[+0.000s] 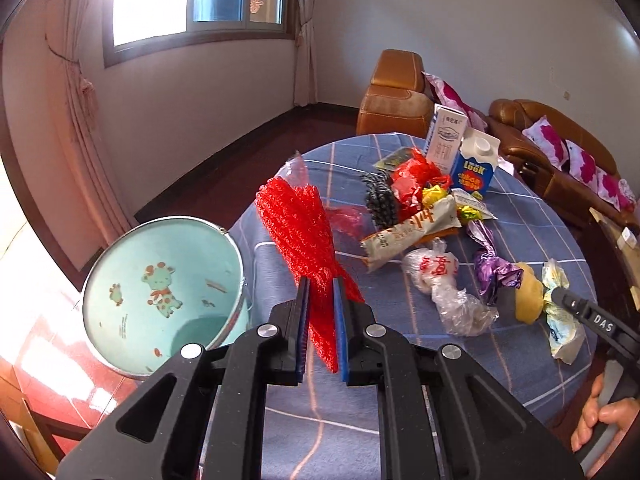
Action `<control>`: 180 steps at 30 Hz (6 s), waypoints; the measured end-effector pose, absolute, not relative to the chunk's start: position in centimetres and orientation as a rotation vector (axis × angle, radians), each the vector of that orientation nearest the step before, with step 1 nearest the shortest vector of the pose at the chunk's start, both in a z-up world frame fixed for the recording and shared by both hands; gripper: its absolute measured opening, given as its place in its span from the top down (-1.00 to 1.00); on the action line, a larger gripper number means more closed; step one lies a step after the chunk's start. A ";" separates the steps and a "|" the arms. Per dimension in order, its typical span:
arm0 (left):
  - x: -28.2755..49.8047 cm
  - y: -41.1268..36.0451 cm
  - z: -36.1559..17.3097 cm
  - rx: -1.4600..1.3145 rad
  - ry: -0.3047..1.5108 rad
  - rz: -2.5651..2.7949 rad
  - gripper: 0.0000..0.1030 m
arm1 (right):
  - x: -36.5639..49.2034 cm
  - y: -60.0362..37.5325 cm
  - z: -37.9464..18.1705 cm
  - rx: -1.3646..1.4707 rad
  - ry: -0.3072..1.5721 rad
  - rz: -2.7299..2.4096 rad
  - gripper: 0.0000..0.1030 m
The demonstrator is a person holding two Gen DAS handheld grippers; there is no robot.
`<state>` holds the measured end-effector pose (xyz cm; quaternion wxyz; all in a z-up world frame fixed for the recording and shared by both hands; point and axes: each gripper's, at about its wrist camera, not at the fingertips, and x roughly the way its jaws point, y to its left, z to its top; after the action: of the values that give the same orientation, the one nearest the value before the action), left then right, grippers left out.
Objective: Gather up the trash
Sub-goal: 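Carry the red net and yellow-green bag over the blue bin and release both, then grasp the white printed bag with the left tool while the right tool grasps the yellow sponge, then carry the white bag and yellow sponge over the blue bin and release both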
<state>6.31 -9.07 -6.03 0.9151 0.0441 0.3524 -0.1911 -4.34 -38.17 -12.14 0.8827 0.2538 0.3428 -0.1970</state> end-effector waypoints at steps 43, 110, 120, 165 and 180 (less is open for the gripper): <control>13.8 7.9 -10.0 0.009 0.837 -0.130 0.78 | 17.7 -9.0 -11.7 0.131 0.850 0.267 0.37; 6.0 -4.4 -5.3 0.155 0.711 -0.259 -0.66 | 3.0 -26.7 -6.9 0.267 0.648 -0.240 -0.69; 5.5 -7.3 -6.7 0.191 0.729 -0.326 -0.64 | -0.8 -33.0 -8.7 0.311 0.664 -0.396 -0.66; 8.7 -22.2 -12.9 0.216 0.919 -0.547 0.54 | -3.2 -40.7 -11.7 0.414 0.708 -0.448 0.42; 4.6 -18.1 -8.9 0.306 0.801 -0.621 0.59 | -3.0 -36.7 -9.3 0.346 0.667 -0.421 0.42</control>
<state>4.63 -18.07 -8.93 0.8633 0.1461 0.3819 -0.2960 -2.98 -36.67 -9.33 0.9088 0.1677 0.3231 -0.2039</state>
